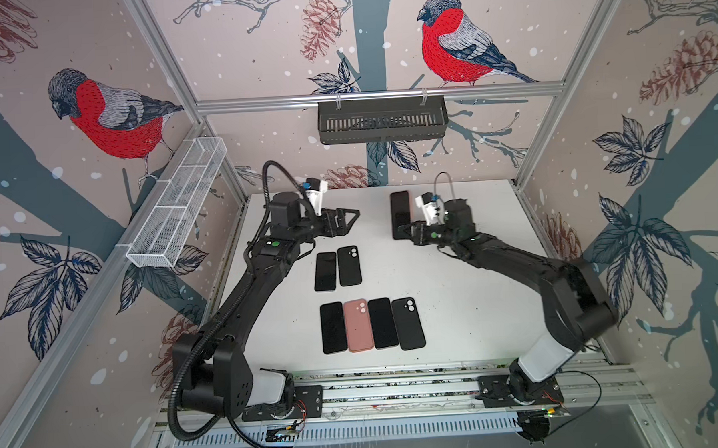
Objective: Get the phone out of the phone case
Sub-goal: 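Raise the pink-cased phone upright with the right gripper while the left gripper approaches, then grasp the top edge of the pink-cased phone with the left gripper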
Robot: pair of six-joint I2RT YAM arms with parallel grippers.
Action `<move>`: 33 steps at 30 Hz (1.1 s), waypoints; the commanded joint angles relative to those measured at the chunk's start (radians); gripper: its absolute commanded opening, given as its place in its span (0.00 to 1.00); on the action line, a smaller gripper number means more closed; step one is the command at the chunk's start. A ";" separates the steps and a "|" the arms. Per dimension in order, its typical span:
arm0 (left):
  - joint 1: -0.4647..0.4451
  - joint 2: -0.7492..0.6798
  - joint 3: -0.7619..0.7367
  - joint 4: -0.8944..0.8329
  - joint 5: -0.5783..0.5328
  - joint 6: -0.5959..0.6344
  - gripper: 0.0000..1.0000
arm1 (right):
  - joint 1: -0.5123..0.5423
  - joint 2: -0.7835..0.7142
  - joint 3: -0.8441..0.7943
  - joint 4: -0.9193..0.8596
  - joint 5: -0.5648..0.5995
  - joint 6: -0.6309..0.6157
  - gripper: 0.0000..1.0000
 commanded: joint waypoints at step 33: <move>-0.222 0.413 0.586 -0.634 0.514 0.830 0.77 | -0.103 -0.241 -0.345 0.416 -0.510 -0.475 0.00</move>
